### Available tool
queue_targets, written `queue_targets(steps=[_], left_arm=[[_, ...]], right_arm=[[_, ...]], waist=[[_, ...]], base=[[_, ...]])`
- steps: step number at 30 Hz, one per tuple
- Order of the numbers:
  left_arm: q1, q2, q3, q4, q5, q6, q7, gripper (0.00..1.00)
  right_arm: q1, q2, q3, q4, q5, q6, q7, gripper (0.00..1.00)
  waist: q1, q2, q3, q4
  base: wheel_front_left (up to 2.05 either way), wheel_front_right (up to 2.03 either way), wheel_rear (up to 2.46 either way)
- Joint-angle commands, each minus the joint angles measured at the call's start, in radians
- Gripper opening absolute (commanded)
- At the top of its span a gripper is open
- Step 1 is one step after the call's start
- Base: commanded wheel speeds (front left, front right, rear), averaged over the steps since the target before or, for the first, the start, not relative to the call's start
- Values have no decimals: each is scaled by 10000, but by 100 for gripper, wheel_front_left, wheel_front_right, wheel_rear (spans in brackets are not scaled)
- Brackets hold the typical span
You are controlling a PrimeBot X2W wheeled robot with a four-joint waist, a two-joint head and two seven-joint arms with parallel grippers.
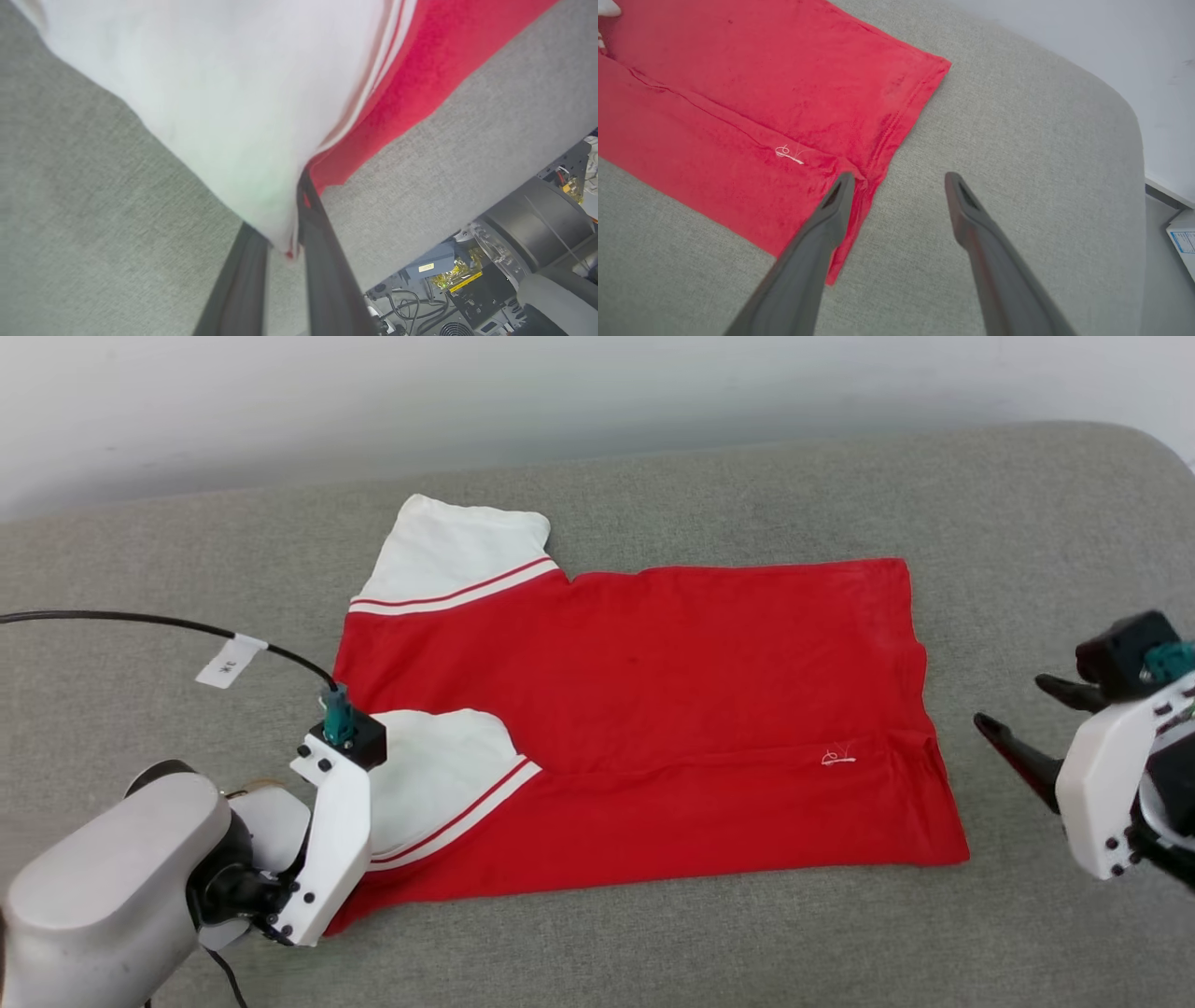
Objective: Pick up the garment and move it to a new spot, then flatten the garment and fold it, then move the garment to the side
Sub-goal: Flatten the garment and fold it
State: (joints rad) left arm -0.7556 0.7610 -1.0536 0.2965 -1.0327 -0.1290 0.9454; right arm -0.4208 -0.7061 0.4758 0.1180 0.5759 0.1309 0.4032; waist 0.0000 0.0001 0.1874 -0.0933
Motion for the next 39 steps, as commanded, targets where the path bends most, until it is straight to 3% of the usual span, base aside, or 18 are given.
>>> queue_targets(steps=[1, 8, 13, 23, 27, 28, 29, 39], left_arm=[[21, 154, -49, -137, -13, 4, -135, 0], [-167, 566, -417, -946, -12, 1, -512, 0], [-406, 564, -650, -1315, 45, 1, -643, 0], [-968, 447, -983, -1364, 91, 1, -945, 0], [-958, 510, -1189, -1213, -2, 0, -1097, 0], [-937, 504, -1234, -1174, -16, 0, -1126, 0], [-908, 501, -1280, -1139, -61, 0, -1173, 0], [-387, 774, -1602, -944, -377, 0, -1711, 0]], right_arm=[[-292, -252, 143, -198, 256, -4, 600, 100], [-1124, -1309, 1155, -756, 1391, -4, 3610, 100], [-1261, -1077, 1746, -175, 1836, -4, 4798, 100], [-909, 286, 2514, 1669, 2258, -3, 4667, 100], [-875, 424, 2999, 1790, 2407, 13, 4428, 100], [-896, 363, 3064, 1770, 2413, 13, 4315, 34], [-943, 291, 3092, 1754, 2453, 11, 4220, 0], [-1324, -1097, 3290, 740, 2789, -4, 3171, 0]], waist=[[0, -1, -87, 60], [0, -1, -51, 261], [0, -1, 221, 463], [0, -1, 889, 773], [0, -1, 887, 797], [0, -1, 847, 802], [0, -1, 797, 802], [0, -1, -78, 745]], base=[[0, 0, 0], [0, 0, 0], [0, 0, 0], [0, 0, 0], [0, 0, 0], [0, 0, 0], [0, 0, 0], [0, 0, 0]])
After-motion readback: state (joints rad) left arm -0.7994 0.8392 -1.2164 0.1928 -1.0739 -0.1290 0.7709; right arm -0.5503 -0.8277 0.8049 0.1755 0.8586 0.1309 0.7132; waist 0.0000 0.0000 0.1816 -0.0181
